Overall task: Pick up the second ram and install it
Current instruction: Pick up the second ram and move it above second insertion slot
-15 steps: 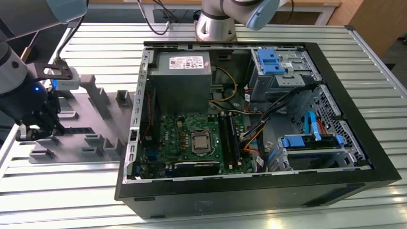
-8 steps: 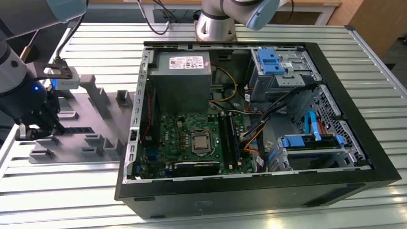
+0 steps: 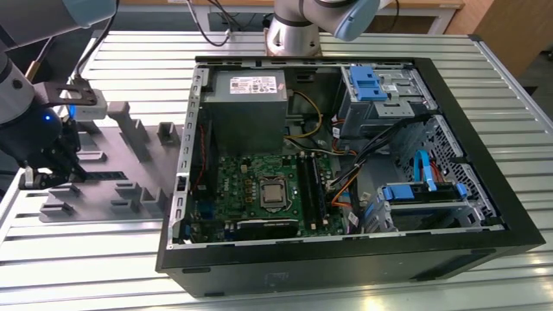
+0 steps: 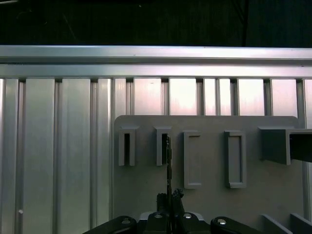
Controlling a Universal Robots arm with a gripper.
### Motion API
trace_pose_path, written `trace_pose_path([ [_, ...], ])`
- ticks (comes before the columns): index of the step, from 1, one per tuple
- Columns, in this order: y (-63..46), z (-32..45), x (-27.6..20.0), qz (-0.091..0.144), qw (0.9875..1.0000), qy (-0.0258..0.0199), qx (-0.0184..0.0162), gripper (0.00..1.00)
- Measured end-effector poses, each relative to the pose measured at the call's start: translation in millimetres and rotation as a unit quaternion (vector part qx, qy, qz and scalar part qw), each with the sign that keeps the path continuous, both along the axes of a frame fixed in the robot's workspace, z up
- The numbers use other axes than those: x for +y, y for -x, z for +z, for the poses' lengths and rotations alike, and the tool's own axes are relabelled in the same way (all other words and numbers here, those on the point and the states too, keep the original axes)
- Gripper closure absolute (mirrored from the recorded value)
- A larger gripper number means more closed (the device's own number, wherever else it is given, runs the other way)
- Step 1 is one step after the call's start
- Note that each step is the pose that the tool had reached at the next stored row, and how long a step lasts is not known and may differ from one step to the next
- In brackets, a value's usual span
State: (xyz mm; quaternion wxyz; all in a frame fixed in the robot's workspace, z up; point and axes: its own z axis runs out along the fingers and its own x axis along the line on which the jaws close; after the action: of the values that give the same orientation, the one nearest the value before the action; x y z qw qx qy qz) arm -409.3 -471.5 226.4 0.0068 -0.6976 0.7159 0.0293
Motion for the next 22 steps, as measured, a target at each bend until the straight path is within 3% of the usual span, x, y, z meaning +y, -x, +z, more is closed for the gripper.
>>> trace_pose_path([
  [22,0.0,5.7,0.0,0.000,1.0000,0.0000,0.0000,0.86],
])
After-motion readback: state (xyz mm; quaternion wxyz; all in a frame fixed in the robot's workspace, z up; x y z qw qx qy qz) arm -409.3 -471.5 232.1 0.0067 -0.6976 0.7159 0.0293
